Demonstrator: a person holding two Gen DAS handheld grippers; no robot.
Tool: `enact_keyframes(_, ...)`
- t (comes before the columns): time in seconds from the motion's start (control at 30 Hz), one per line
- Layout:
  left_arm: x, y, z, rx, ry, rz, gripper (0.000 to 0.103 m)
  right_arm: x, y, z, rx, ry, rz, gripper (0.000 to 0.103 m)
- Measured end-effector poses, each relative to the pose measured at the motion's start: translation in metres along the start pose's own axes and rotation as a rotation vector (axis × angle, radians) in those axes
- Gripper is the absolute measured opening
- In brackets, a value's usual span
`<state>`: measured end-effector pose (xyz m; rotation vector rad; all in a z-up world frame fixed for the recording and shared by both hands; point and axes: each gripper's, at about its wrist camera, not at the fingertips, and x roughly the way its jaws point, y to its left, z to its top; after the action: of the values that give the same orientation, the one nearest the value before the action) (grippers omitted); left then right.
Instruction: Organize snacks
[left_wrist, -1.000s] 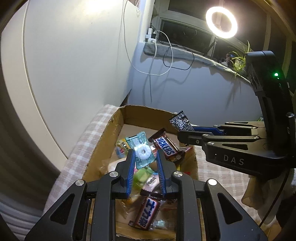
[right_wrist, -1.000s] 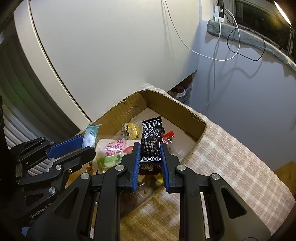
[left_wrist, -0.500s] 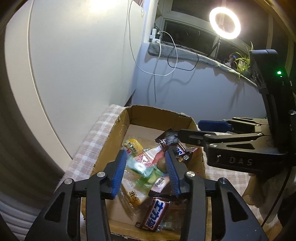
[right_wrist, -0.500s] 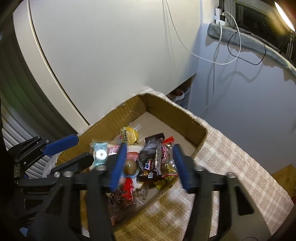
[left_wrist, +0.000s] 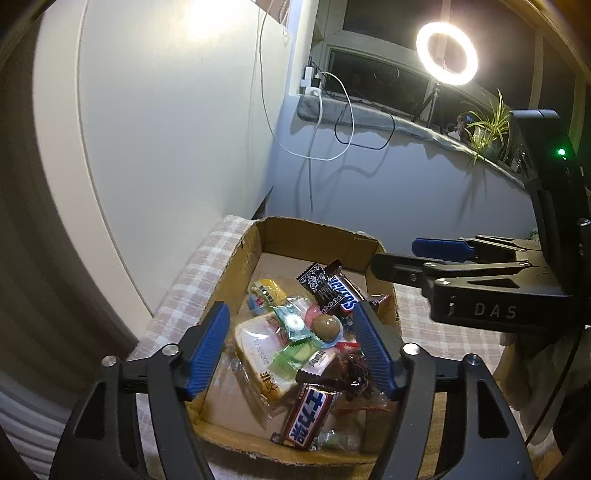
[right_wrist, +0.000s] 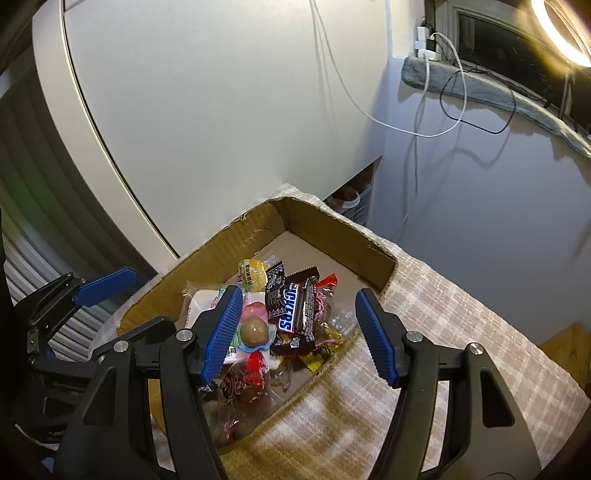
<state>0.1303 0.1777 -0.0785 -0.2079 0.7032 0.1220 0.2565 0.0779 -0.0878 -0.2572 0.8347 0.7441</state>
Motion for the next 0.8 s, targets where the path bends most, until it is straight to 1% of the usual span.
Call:
enact_keyframes(0.13, -0.009, -0.001, -0.003, -0.005, -0.01, 0.001, 0.07, -0.017, -0.002, -0.007, 0.017, -0.029, -0.005, 0.067)
enact_keyframes(0.17, -0.012, -0.001, -0.004, -0.006, -0.013, 0.003, 0.072, -0.022, -0.002, -0.01, 0.022, -0.039, -0.005, 0.067)
enact_keyframes(0.2, -0.014, -0.003, -0.004, -0.006, -0.015, 0.005, 0.074, -0.026, -0.002, -0.012, 0.026, -0.047, -0.006, 0.073)
enact_keyframes(0.23, -0.017, -0.004, -0.005, -0.004, -0.02, 0.007, 0.074, -0.031, -0.003, -0.015, 0.031, -0.057, -0.01, 0.081)
enact_keyframes(0.3, -0.023, -0.006, -0.007, 0.0, -0.028, 0.009, 0.074, -0.043, -0.002, -0.022, 0.039, -0.087, -0.022, 0.086)
enact_keyframes(0.43, -0.039, -0.012, -0.014, 0.009, -0.048, 0.024, 0.076, -0.066, 0.001, -0.036, 0.034, -0.132, -0.059, 0.086)
enact_keyframes(0.5, -0.046, -0.015, -0.017, 0.018, -0.06, 0.036, 0.081, -0.078, 0.002, -0.046, 0.042, -0.153, -0.072, 0.088)
enact_keyframes(0.53, -0.051, -0.018, -0.019, 0.023, -0.067, 0.049, 0.081, -0.082, 0.002, -0.05, 0.046, -0.16, -0.079, 0.09)
enact_keyframes(0.63, -0.061, -0.021, -0.023, 0.025, -0.082, 0.066, 0.081, -0.096, 0.005, -0.065, 0.053, -0.186, -0.111, 0.09)
enact_keyframes(0.8, -0.072, -0.023, -0.029, 0.011, -0.086, 0.071, 0.082, -0.109, 0.01, -0.083, 0.048, -0.188, -0.145, 0.091)
